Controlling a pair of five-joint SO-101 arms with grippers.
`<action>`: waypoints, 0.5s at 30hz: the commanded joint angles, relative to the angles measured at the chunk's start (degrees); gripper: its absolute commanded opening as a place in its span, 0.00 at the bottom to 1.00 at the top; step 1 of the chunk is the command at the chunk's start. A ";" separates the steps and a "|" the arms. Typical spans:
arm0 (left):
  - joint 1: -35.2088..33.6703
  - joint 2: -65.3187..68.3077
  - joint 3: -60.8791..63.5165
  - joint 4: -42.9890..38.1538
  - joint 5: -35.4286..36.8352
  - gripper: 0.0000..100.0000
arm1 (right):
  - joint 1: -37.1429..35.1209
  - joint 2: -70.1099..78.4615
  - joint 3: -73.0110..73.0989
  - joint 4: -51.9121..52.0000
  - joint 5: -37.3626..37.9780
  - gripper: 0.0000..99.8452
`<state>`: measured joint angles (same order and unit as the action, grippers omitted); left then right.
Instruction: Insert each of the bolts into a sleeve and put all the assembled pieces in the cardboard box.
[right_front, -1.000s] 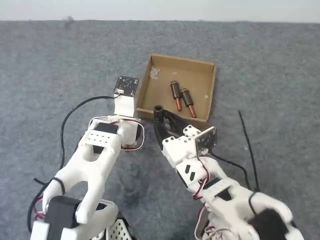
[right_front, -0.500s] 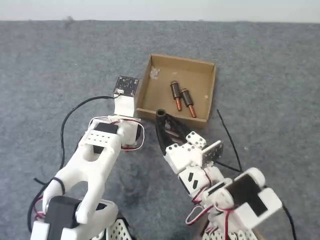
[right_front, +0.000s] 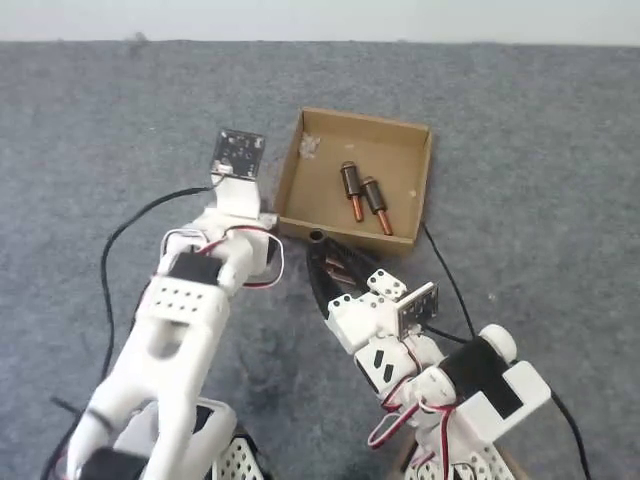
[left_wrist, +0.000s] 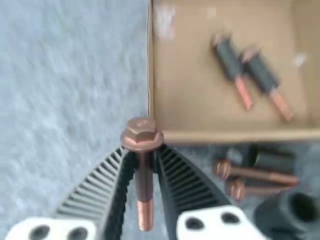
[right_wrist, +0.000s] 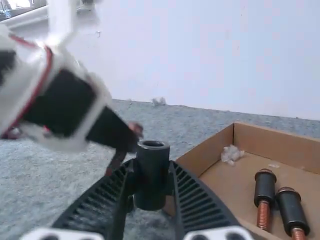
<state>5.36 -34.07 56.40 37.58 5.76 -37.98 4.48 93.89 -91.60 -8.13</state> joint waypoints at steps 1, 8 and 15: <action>-0.35 -8.97 -0.66 -1.14 1.76 0.03 | -0.22 -0.22 -1.23 -0.92 -0.09 0.01; 3.87 -19.96 1.01 -1.23 15.74 0.03 | -0.13 -0.22 -0.97 -0.92 -0.09 0.01; 8.70 -29.27 5.85 -1.41 16.97 0.03 | -0.31 -0.22 -0.97 -0.84 -0.09 0.01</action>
<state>12.48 -58.86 62.29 37.58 21.93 -37.98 4.48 93.89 -91.60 -8.13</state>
